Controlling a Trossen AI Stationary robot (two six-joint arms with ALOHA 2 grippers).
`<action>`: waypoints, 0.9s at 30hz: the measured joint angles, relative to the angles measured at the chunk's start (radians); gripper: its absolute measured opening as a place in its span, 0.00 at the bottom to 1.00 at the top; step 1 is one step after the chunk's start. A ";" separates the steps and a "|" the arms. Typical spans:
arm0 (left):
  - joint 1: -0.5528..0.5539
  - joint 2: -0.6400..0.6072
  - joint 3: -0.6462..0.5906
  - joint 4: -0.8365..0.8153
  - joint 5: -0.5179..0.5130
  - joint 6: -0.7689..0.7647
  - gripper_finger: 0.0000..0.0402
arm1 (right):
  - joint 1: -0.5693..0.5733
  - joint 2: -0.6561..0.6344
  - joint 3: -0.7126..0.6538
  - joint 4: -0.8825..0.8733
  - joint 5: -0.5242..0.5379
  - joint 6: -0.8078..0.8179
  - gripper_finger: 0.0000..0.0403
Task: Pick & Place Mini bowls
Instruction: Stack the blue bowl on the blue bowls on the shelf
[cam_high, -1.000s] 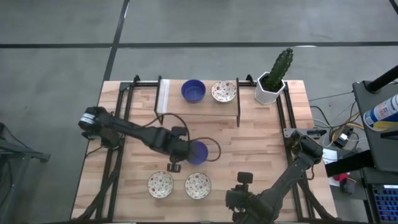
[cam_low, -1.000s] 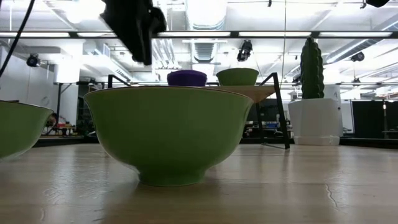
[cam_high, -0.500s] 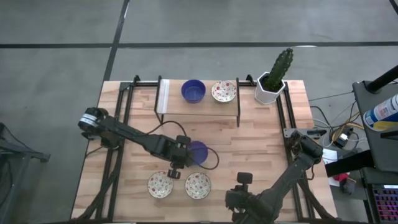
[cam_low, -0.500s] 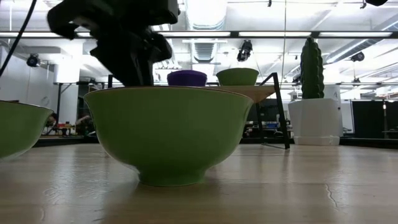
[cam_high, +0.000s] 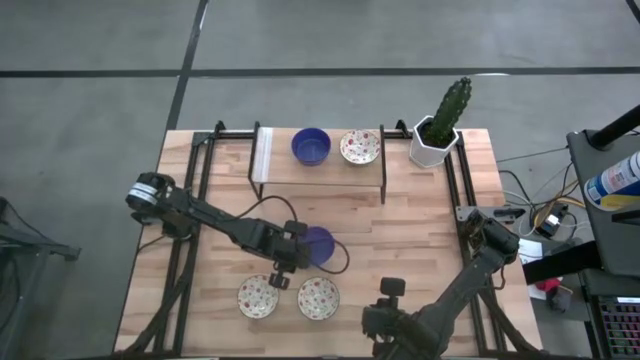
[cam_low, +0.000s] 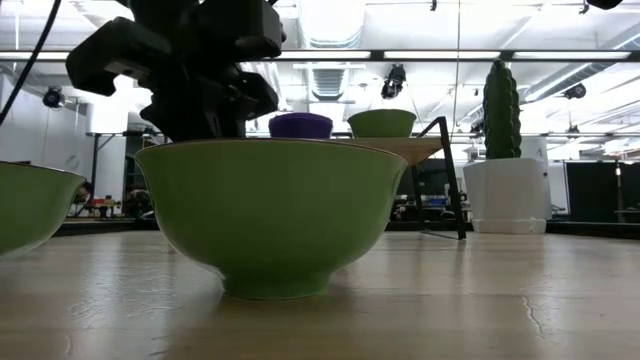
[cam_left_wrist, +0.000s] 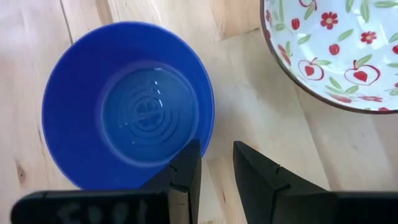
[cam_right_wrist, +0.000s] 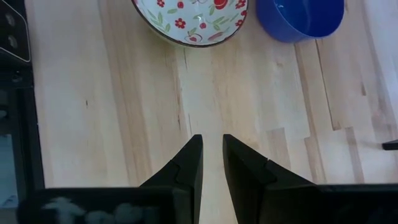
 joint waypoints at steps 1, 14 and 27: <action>0.000 0.000 -0.005 0.007 0.000 0.006 0.22 | 0.000 0.000 0.000 0.001 0.000 0.000 0.15; 0.020 0.006 -0.045 0.070 -0.021 0.042 0.22 | 0.000 0.000 0.000 0.006 -0.001 -0.008 0.15; 0.044 0.065 -0.045 0.091 -0.018 0.052 0.22 | 0.000 0.000 0.000 0.018 -0.002 -0.012 0.15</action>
